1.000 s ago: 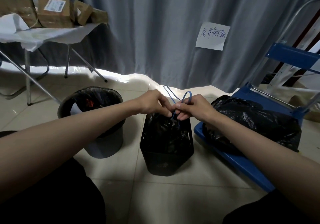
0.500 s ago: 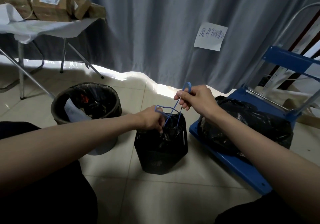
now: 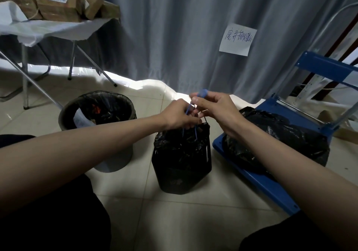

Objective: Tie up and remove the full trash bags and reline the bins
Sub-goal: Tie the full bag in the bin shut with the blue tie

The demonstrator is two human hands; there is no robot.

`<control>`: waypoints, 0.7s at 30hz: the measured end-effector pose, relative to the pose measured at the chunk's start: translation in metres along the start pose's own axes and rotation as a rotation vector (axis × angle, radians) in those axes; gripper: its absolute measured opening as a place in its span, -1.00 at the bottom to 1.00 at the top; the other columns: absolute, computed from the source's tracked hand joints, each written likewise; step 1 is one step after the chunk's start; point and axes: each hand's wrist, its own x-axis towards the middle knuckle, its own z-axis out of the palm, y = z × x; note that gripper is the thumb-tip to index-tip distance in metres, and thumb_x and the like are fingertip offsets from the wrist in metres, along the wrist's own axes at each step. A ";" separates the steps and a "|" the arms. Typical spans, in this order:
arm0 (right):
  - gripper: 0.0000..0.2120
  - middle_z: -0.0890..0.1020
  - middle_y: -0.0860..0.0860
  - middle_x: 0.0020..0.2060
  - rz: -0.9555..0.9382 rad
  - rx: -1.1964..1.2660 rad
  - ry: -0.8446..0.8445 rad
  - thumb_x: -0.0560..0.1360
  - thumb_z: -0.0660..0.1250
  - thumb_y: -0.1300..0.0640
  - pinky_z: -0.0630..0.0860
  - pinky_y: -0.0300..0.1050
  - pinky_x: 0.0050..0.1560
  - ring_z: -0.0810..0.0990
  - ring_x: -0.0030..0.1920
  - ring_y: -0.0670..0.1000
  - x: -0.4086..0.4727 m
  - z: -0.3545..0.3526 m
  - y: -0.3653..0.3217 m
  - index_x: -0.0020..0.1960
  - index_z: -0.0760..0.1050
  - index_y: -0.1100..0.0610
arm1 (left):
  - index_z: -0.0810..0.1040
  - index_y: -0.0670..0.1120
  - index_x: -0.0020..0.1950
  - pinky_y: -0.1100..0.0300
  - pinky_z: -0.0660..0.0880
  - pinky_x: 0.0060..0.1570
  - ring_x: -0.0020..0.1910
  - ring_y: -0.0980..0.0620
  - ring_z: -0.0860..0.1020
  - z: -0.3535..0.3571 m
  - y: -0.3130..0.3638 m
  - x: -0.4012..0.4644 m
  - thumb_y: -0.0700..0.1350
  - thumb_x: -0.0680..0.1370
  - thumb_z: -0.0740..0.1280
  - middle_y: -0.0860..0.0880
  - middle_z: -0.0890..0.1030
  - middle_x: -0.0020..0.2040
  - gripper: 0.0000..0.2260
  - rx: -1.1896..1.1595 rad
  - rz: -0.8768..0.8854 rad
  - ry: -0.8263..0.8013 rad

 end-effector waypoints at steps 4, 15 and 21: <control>-0.73 0.59 0.09 -0.17 0.070 -0.063 0.149 0.51 0.41 0.00 0.43 -0.15 -0.40 0.49 -0.37 0.01 0.001 -0.002 -0.001 0.07 0.55 0.18 | 0.65 -0.24 -0.25 0.23 0.53 -0.41 -0.46 0.07 0.56 -0.013 0.008 0.003 -0.13 0.48 0.48 -0.09 0.62 -0.40 -0.81 -0.028 -0.031 0.019; -0.77 0.72 0.06 -0.07 0.057 -0.166 -0.072 0.49 0.31 0.40 0.47 -0.36 -0.18 0.65 -0.10 -0.15 -0.011 0.013 0.018 0.14 0.55 0.30 | 0.66 -0.34 -0.12 0.24 0.55 -0.37 -0.46 0.03 0.57 -0.041 0.034 0.004 -0.15 0.48 0.49 -0.19 0.66 -0.32 -0.78 -0.111 -0.046 -0.002; -0.71 0.69 0.12 0.11 0.150 -0.044 -0.207 0.56 0.37 0.20 0.46 -0.48 -0.18 0.67 0.01 -0.18 -0.016 0.014 0.014 0.26 0.56 0.25 | 0.68 -0.32 -0.07 0.18 0.56 -0.30 -0.36 -0.03 0.56 -0.045 0.040 0.007 -0.16 0.49 0.46 -0.18 0.66 -0.30 -0.80 -0.185 -0.026 0.073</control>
